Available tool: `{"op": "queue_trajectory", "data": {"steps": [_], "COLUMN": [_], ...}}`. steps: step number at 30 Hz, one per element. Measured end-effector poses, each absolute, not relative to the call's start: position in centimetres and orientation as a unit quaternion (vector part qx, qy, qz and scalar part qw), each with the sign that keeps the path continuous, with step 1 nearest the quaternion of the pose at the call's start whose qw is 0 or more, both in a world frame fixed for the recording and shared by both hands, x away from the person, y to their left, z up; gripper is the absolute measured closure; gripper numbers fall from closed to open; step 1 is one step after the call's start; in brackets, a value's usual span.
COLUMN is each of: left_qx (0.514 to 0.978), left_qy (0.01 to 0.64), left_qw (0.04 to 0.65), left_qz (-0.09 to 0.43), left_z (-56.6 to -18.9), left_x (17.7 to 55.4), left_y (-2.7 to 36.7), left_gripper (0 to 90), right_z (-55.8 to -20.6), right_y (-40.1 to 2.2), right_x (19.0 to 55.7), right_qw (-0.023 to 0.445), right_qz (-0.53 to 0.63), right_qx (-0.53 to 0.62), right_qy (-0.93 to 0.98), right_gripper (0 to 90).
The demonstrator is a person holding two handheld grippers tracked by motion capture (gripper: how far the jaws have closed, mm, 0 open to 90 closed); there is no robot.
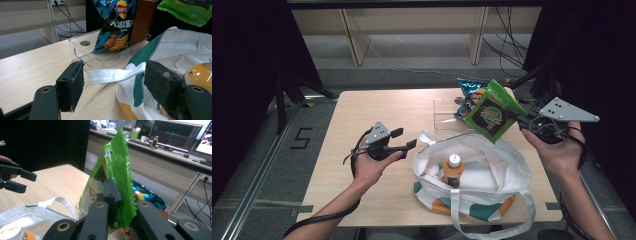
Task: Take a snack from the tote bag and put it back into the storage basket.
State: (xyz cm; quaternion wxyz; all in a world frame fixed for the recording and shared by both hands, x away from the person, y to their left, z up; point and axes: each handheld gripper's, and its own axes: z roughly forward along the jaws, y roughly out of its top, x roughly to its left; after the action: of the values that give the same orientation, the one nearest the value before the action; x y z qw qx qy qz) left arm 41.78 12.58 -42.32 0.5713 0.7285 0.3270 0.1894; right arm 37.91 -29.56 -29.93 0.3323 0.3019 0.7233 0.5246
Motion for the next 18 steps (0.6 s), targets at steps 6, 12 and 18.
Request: {"op": "queue_trajectory", "data": {"steps": [6,12,18], "left_qx": [0.728,0.728,0.728], "left_qy": [0.325,0.326,0.327], "left_qw": [0.574,0.571,0.572], "left_qz": [0.189,0.191,0.191], "left_z": [-42.4,-42.3,-42.3], "left_x": [41.9,41.8,41.8], "left_y": [12.6,12.7,12.7], "left_gripper": [31.7,31.6,31.6], "right_z": [-30.0,-30.1,-29.8], "right_y": [-29.4,-29.3,-29.2], "right_x": [38.7,39.5,40.3], "right_qw": [0.342,0.338,0.351], "right_qz": [0.524,0.524,0.522], "right_qx": [0.304,0.306,0.305], "right_qy": [0.718,0.719,0.715], "right_gripper": [85.3,85.3,85.3]}}
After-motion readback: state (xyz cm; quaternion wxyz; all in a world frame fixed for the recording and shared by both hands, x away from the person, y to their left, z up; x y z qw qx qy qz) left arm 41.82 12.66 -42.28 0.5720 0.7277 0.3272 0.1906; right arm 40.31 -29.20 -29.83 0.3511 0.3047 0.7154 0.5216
